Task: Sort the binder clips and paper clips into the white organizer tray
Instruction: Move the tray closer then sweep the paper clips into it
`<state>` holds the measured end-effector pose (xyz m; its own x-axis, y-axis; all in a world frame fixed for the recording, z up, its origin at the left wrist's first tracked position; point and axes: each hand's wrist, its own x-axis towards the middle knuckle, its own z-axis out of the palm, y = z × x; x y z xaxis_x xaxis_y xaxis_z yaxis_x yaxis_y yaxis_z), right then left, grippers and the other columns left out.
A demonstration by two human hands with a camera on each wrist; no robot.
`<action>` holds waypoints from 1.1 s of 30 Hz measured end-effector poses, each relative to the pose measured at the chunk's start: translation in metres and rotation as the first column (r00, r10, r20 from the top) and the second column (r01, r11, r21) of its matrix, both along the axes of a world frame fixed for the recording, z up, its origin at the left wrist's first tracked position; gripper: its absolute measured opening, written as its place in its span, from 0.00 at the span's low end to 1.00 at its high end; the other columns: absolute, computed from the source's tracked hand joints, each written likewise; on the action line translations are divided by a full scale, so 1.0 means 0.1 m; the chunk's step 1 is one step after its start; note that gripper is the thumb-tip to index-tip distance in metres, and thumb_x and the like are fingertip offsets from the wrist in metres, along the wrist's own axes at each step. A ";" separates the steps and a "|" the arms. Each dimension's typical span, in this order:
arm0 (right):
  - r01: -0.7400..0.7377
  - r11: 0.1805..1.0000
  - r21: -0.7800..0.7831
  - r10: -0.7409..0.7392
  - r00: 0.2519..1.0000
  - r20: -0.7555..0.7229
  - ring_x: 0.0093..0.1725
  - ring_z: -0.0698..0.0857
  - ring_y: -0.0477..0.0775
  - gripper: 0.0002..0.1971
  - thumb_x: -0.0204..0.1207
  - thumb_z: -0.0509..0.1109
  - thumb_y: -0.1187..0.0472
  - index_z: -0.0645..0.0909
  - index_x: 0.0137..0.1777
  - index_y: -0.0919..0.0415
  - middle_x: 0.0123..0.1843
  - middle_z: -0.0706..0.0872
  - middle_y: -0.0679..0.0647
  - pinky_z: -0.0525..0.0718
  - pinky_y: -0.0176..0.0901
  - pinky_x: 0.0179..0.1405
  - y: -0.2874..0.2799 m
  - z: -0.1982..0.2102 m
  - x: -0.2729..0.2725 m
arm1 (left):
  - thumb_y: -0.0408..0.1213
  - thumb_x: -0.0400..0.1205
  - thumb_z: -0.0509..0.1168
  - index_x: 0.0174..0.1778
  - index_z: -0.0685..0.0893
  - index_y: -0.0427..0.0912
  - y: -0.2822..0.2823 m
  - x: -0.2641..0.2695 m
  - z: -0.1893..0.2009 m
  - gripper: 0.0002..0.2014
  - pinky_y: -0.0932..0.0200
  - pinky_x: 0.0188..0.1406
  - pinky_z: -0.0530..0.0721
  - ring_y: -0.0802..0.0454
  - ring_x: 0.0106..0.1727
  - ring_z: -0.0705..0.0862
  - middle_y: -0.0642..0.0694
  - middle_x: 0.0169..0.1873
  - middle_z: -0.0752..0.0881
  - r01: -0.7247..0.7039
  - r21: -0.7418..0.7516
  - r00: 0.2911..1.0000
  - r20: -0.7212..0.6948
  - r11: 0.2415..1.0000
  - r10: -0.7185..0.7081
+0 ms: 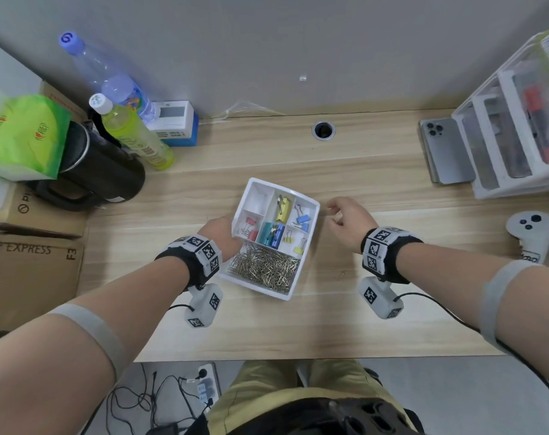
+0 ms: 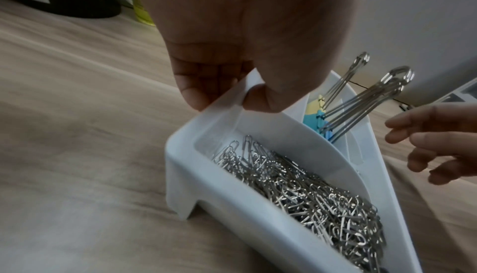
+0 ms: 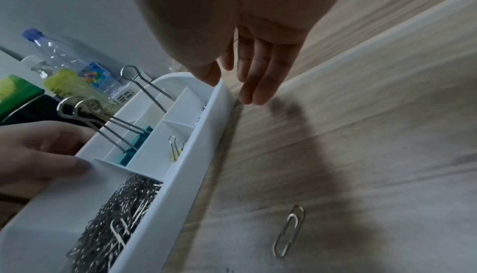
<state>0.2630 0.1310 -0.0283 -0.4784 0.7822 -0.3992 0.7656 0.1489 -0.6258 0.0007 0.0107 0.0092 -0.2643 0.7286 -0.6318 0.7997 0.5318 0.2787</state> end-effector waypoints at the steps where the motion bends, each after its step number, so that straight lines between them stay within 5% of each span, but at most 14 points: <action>1: -0.006 1.000 0.000 0.006 1.000 0.009 0.49 0.83 0.55 0.12 0.77 0.67 0.62 0.82 0.59 0.61 0.55 0.83 0.54 0.83 0.50 0.56 0.02 0.00 0.01 | 0.37 0.81 0.60 0.49 0.81 0.46 0.03 0.01 0.01 0.05 0.54 0.39 0.84 0.44 0.41 0.85 0.46 0.39 0.85 0.011 0.001 1.000 -0.002 1.000 -0.011; 5: -0.279 0.952 -0.125 0.293 0.950 0.105 0.42 0.84 0.50 0.08 0.69 0.69 0.65 0.82 0.44 0.51 0.41 0.84 0.45 0.85 0.45 0.51 0.00 0.04 0.13 | 0.37 0.79 0.61 0.50 0.83 0.43 0.09 0.00 -0.02 0.08 0.50 0.42 0.88 0.43 0.42 0.86 0.43 0.41 0.87 0.015 0.016 1.000 -0.011 1.000 -0.015; 8: -0.572 0.804 -0.165 0.594 0.790 0.155 0.45 0.78 0.46 0.12 0.67 0.75 0.65 0.83 0.50 0.55 0.46 0.79 0.44 0.77 0.36 0.48 -0.14 -0.01 0.24 | 0.37 0.80 0.61 0.48 0.82 0.44 0.10 0.01 -0.02 0.06 0.52 0.41 0.86 0.43 0.41 0.85 0.44 0.39 0.86 0.016 0.036 1.000 -0.009 0.999 -0.016; 11: -0.670 0.731 -0.130 0.682 0.720 0.126 0.46 0.74 0.47 0.13 0.69 0.73 0.70 0.82 0.53 0.61 0.54 0.78 0.51 0.75 0.38 0.49 -0.30 -0.10 0.34 | 0.39 0.81 0.61 0.46 0.81 0.46 0.11 0.01 -0.04 0.04 0.54 0.38 0.84 0.45 0.39 0.84 0.46 0.37 0.84 0.012 0.050 1.000 0.000 0.999 -0.012; 18: -0.630 0.762 -0.147 0.643 0.763 0.067 0.46 0.78 0.48 0.17 0.68 0.64 0.76 0.82 0.55 0.63 0.53 0.80 0.52 0.74 0.32 0.45 -0.39 -0.14 0.38 | 0.38 0.82 0.60 0.46 0.80 0.47 0.10 0.01 -0.06 0.04 0.54 0.38 0.83 0.45 0.40 0.84 0.47 0.36 0.84 0.023 0.062 1.000 0.005 0.998 -0.023; 24: -0.393 0.901 -0.187 0.383 0.920 -0.089 0.34 0.82 0.38 0.16 0.66 0.71 0.73 0.86 0.52 0.59 0.41 0.85 0.45 0.80 0.22 0.37 -0.37 -0.03 0.12 | 0.39 0.81 0.61 0.53 0.84 0.42 0.09 -0.02 -0.08 0.10 0.53 0.42 0.84 0.43 0.43 0.85 0.43 0.44 0.87 0.023 0.064 1.000 0.000 0.998 -0.023; 28: -0.340 0.911 -0.232 0.284 0.928 -0.242 0.35 0.83 0.36 0.13 0.70 0.71 0.75 0.87 0.52 0.62 0.43 0.87 0.49 0.83 0.27 0.41 -0.52 0.06 -0.20 | 0.38 0.80 0.62 0.59 0.84 0.44 0.08 -0.02 -0.11 0.12 0.57 0.42 0.79 0.45 0.43 0.83 0.43 0.48 0.87 0.009 0.088 1.000 0.013 0.996 -0.010; 33: -0.353 0.932 -0.086 0.332 0.923 -0.192 0.40 0.87 0.43 0.08 0.74 0.72 0.63 0.86 0.52 0.53 0.44 0.87 0.44 0.89 0.42 0.47 -0.50 0.15 -0.34 | 0.37 0.80 0.62 0.56 0.85 0.45 0.11 -0.04 -0.12 0.11 0.59 0.38 0.76 0.45 0.41 0.83 0.43 0.46 0.88 0.018 0.088 1.000 0.023 0.996 -0.020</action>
